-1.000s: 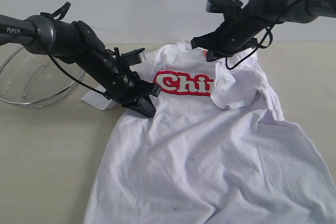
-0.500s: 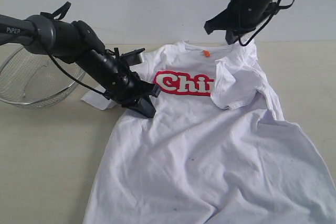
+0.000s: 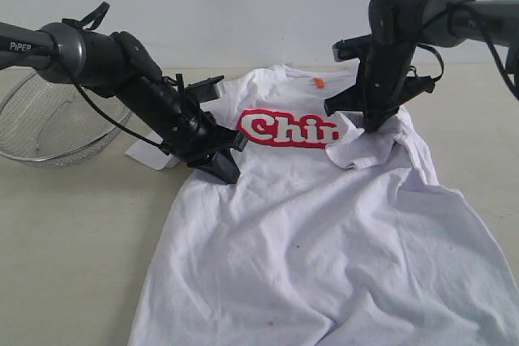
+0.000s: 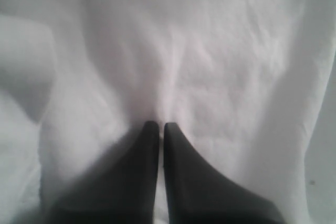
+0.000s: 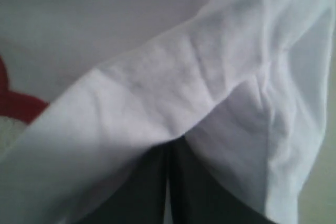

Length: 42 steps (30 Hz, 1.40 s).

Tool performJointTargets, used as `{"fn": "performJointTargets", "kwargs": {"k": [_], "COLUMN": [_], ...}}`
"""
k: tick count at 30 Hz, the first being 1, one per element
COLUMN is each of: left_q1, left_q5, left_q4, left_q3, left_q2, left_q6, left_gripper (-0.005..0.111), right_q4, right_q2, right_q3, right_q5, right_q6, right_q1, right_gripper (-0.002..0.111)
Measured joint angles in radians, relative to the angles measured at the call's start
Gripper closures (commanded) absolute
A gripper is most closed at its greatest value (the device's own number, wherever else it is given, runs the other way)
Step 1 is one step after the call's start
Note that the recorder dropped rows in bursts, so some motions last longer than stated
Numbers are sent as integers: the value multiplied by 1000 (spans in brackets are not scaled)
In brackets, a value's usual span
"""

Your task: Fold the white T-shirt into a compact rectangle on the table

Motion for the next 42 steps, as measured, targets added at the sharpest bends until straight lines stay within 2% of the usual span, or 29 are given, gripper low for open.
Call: {"fn": "performJointTargets", "kwargs": {"k": [5, 15, 18, 25, 33, 42], "left_q1": [0, 0, 0, 6, 30, 30], "left_q5": [2, 6, 6, 6, -32, -47], "left_q4": [0, 0, 0, 0, 16, 46], "left_q3": [0, 0, 0, 0, 0, -2], "left_q2": [0, 0, 0, 0, -94, -127], "left_q6": [0, 0, 0, 0, 40, 44], "left_gripper": [102, 102, 102, 102, 102, 102], "right_q4": [9, 118, 118, -33, -78, -155], "right_q2": [6, 10, 10, 0, 7, 11], "right_q3": [-2, -131, -133, -133, -126, -6], "right_q5": [-91, -93, -31, 221, 269, 268], "right_q6": [4, -63, -91, -109, -109, -85], "right_q1": [30, 69, 69, 69, 69, 67], "right_gripper": [109, 109, 109, 109, 109, 109]}}
